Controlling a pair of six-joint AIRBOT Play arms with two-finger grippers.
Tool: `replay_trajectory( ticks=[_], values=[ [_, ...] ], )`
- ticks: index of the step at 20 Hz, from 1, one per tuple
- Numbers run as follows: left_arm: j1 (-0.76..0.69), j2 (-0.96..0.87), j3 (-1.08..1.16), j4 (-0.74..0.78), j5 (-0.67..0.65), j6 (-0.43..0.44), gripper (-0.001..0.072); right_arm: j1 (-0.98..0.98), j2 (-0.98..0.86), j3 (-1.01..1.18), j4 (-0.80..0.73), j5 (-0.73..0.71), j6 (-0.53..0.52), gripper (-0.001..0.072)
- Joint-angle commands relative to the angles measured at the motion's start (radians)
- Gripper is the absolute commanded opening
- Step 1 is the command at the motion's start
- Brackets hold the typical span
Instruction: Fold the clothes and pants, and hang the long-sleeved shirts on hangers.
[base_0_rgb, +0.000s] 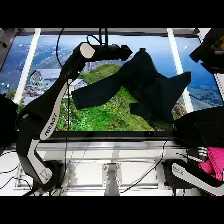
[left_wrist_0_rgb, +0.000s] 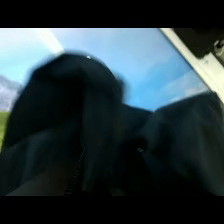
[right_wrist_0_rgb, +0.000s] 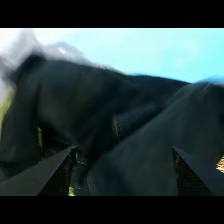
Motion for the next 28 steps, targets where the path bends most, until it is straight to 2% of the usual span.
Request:
replay_trajectory(
  ticks=[1, 2, 3, 6, 9, 10, 11, 13, 16, 18, 21, 24, 25, 26, 27, 28],
  values=[
    [0.05, 0.016, 0.0, 0.045, -0.071, 0.007, 0.0323, 0.0, -0.021, 0.0, -0.029, 0.0, -0.033, 0.0482],
    [0.077, 0.04, 0.0, 0.069, -0.114, 0.007, 0.0101, 0.0, -0.021, 0.0, -0.021, -0.008, -0.036, 0.0298],
    [0.105, 0.063, 0.0, 0.097, -0.163, 0.007, 0.0009, 0.0, -0.021, 0.0, -0.014, -0.013, -0.035, 0.003],
    [0.193, 0.123, 0.0, 0.189, -0.351, 0.008, 0.0008, 0.0, -0.026, 0.0, 0.079, -0.021, -0.156, 0.0024],
    [0.216, 0.158, -0.016, 0.534, -0.621, 0.008, 0.0006, -0.001, -0.055, 0.0, 0.299, 0.039, -0.32, 0.0024],
    [0.214, 0.173, -0.051, 0.608, -0.689, 0.011, 0.0006, -0.001, -0.075, 0.0, 0.381, 0.08, -0.375, 0.0024],
    [0.223, 0.201, -0.114, 0.595, -0.688, 0.014, 0.0006, -0.001, -0.098, 0.0, 0.441, 0.118, -0.409, 0.0024],
    [0.216, 0.282, -0.286, 0.555, -0.697, 0.127, 0.0006, -0.001, -0.152, 0.0, 0.482, 0.182, -0.432, 0.0024],
    [0.175, 0.428, -0.552, 0.628, -0.683, 0.152, 0.0006, -0.001, -0.22, 0.0, 0.483, 0.22, -0.455, 0.0025],
    [0.134, 0.525, -0.706, 0.652, -0.611, 0.191, 0.0006, 0.0, -0.251, 0.0, 0.483, 0.216, -0.455, 0.0025],
    [0.034, 0.624, -0.859, 0.835, -0.45, 0.19, 0.0007, 0.0, -0.276, 0.0, 0.483, 0.217, -0.466, 0.0025],
    [-0.1, 0.626, -0.949, 1.079, -0.425, 0.19, 0.001, 0.0, -0.278, 0.0, 0.483, 0.216, -0.489, 0.0025],
    [-0.13, 0.618, -0.976, 1.143, -0.417, 0.19, 0.006, 0.0, -0.278, 0.0, 0.483, 0.216, -0.49, 0.0025],
    [-0.145, 0.606, -0.997, 1.159, -0.413, 0.19, 0.0262, 0.0, -0.278, 0.0, 0.483, 0.214, -0.497, 0.0026],
    [-0.148, 0.588, -1.013, 1.154, -0.414, 0.171, 0.0409, 0.0, -0.278, 0.0, 0.483, 0.213, -0.505, 0.0025],
    [-0.151, 0.57, -1.022, 1.158, -0.415, 0.138, 0.0435, 0.0, -0.278, 0.0, 0.483, 0.213, -0.506, 0.0025]
  ],
)
